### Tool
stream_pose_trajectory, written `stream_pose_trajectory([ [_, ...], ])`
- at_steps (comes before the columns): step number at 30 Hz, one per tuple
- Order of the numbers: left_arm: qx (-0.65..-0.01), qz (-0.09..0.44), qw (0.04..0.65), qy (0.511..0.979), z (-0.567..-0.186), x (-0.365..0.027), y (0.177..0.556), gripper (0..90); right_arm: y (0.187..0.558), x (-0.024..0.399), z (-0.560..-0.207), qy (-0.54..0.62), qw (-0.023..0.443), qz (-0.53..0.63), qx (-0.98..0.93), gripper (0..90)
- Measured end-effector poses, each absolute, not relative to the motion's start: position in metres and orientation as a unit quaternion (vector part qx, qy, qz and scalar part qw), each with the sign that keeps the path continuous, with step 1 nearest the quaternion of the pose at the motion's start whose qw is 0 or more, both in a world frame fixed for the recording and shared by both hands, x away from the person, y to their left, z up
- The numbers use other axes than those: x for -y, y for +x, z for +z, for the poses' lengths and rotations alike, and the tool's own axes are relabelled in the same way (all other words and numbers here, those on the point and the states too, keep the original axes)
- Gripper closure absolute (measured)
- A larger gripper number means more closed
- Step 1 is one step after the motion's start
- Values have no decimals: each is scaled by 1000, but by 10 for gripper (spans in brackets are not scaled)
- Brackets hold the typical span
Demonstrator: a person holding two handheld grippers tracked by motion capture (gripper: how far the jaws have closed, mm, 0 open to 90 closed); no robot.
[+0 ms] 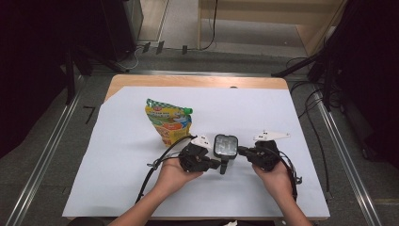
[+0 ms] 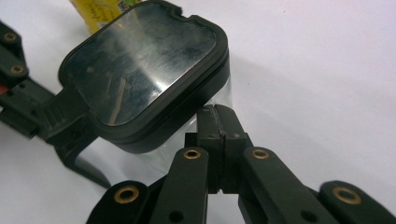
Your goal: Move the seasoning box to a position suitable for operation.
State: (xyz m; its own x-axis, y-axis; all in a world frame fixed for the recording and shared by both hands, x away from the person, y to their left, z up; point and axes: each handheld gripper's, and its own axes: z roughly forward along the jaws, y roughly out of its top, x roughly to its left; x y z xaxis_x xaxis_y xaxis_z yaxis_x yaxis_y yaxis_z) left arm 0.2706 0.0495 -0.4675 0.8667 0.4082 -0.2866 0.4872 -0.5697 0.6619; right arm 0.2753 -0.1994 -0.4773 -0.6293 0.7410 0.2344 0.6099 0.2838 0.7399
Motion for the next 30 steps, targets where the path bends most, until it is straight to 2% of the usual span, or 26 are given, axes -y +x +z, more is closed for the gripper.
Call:
stream_pose_trajectory([
  [11,-242,-62,401,881,-469,-36,269,900,276,202,-477,432,81,431,-788,900],
  [14,-241,-70,402,880,-469,-37,269,888,275,204,-476,429,79,433,-788,900],
  [15,-242,-87,403,878,-466,-40,269,881,272,206,-474,432,74,437,-786,900],
  [20,-234,-87,407,879,-458,-50,268,877,267,209,-472,435,61,434,-786,900],
  [24,-232,-84,406,880,-455,-57,268,827,260,208,-468,426,63,431,-793,900],
  [30,-239,-73,420,872,-448,-76,273,666,245,211,-461,414,56,435,-798,900],
])
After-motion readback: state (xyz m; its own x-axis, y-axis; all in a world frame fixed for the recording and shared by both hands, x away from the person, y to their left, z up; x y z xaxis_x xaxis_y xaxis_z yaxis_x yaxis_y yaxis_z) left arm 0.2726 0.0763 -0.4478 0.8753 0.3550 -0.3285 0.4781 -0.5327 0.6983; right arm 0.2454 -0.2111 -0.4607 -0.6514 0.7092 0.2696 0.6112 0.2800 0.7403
